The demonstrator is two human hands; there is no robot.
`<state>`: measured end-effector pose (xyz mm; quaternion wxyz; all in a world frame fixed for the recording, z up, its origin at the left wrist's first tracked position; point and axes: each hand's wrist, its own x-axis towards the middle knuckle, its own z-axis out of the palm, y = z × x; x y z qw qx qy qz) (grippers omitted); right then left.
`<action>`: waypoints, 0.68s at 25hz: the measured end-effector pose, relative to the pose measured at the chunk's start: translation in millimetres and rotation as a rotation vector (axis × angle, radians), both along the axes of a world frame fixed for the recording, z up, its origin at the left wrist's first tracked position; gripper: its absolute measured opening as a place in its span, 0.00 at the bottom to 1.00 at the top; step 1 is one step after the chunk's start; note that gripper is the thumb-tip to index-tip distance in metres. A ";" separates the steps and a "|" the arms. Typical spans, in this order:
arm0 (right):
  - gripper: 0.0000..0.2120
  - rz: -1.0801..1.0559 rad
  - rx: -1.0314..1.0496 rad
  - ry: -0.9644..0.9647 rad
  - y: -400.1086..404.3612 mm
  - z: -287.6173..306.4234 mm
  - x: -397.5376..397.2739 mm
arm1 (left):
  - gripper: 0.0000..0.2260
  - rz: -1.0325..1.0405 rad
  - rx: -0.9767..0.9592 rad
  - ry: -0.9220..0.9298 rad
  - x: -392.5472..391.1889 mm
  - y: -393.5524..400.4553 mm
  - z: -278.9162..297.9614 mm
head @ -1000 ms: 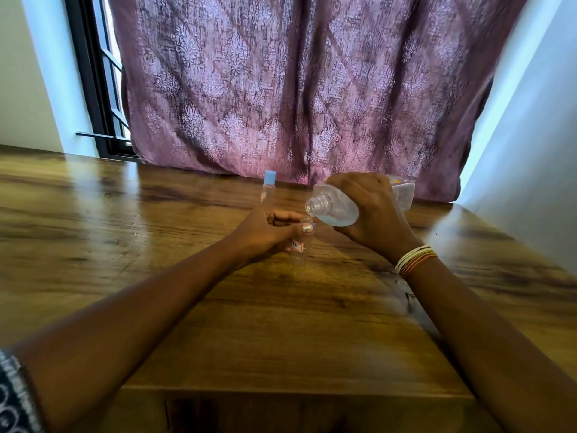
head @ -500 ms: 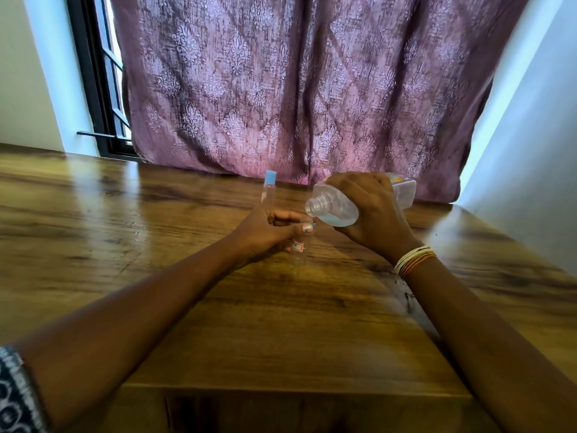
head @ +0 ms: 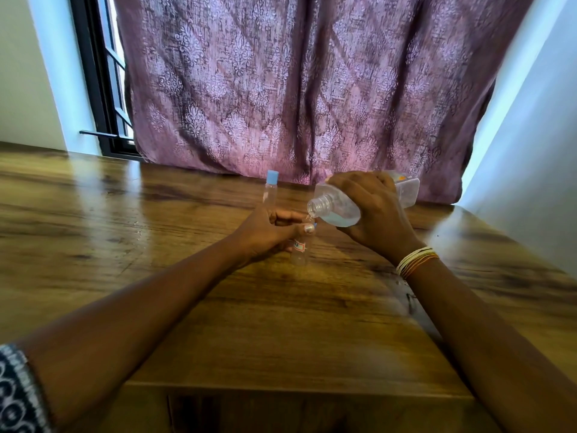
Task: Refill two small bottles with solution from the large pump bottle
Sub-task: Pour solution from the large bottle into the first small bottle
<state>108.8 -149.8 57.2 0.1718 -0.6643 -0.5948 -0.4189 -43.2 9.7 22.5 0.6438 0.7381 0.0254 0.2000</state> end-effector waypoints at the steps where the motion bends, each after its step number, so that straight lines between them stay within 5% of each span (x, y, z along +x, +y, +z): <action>1: 0.23 0.003 0.000 0.001 -0.1 -0.1 -0.1 | 0.12 -0.001 0.002 0.000 -0.2 -0.2 0.1; 17: 0.22 -0.001 0.009 -0.011 -0.7 -0.3 -0.5 | 0.12 -0.006 0.009 0.015 2.3 4.8 -2.5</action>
